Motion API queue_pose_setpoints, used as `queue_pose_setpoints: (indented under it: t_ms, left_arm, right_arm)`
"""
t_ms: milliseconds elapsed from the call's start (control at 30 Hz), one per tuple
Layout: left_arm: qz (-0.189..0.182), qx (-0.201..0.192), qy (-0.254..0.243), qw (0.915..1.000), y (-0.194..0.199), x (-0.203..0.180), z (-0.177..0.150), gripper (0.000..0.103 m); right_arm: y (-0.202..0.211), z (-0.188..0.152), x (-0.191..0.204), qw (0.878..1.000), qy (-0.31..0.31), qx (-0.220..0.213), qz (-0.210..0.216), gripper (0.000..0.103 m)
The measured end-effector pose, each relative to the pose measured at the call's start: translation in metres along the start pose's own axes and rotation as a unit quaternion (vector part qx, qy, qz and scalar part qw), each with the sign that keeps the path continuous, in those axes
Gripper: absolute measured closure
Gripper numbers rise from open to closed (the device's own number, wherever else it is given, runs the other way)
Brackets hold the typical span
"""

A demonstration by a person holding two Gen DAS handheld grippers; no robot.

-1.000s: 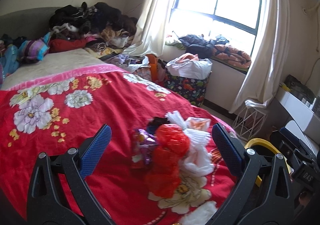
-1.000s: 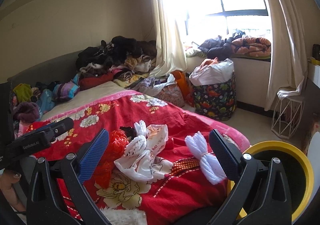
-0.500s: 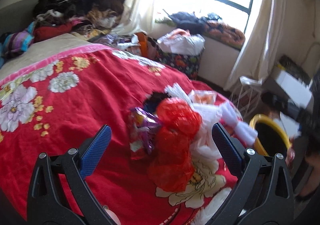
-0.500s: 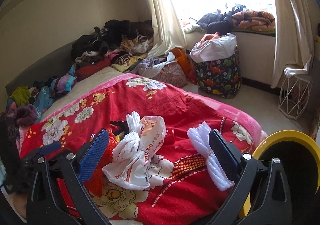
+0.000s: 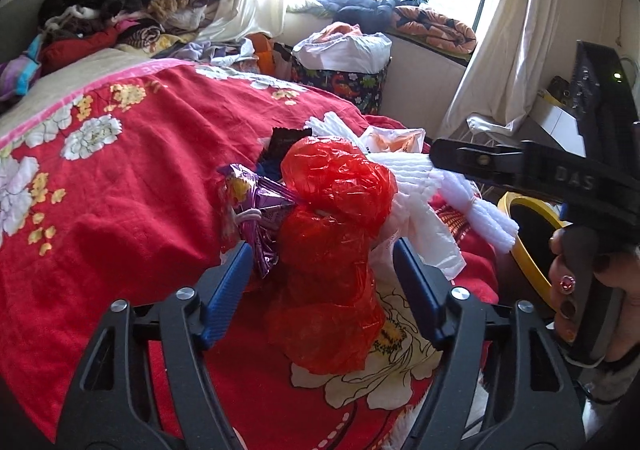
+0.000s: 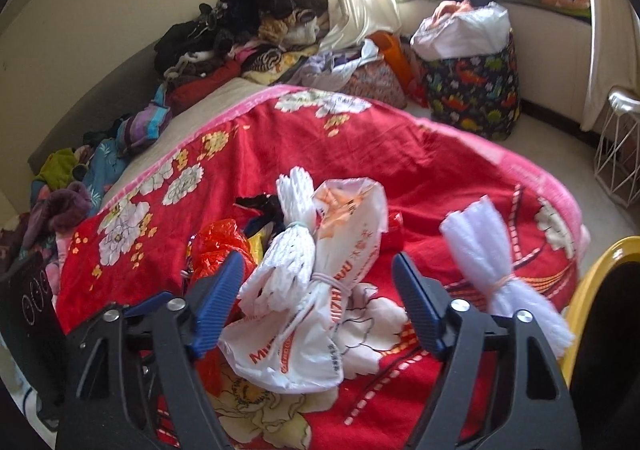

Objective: Collect trash
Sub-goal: 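Grasp the red plastic bag with the left tool while the right tool grasps the white foam bundle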

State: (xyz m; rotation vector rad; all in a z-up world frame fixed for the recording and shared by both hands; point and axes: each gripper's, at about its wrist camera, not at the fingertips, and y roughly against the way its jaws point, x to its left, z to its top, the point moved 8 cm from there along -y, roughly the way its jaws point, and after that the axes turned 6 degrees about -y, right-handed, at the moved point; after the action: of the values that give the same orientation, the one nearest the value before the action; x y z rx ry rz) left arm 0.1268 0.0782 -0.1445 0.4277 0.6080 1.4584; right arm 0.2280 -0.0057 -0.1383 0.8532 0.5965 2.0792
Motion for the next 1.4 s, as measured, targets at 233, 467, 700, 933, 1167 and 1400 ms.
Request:
queue_pose_setpoints:
  t_ms: [233,467,700,933,1167,1400]
  left_arm:
    - [-0.005,0.021,-0.001,0.9998,-0.009,-0.004,-0.002,0.053]
    - [0.020,0.002,-0.011,0.9997,0.004,-0.007,0.003,0.054]
    - [0.014,-0.023,-0.033,0.9991,0.013,-0.014,0.014,0.054]
    - [0.010,0.013,-0.043,0.9989,-0.014,-0.017,0.020,0.054]
    - [0.026,0.044,-0.038,0.9980,-0.033,-0.013,0.019,0.060]
    - [0.009,0.033,-0.005,0.9994,-0.023,-0.008,0.026,0.071]
  right_arm:
    - [-0.022,-0.004,0.003,0.999,-0.017,0.040,0.024,0.061]
    - [-0.025,-0.010,0.011,0.998,-0.012,0.048,0.044,0.086]
    - [-0.011,-0.008,0.010,0.999,-0.016,0.021,0.045,0.089]
    - [0.015,0.000,0.006,0.998,-0.021,-0.010,0.051,0.089]
    - [0.040,0.005,-0.003,0.997,-0.036,-0.031,0.058,0.089]
    - [0.059,0.004,-0.010,0.996,-0.045,-0.045,0.061,0.089]
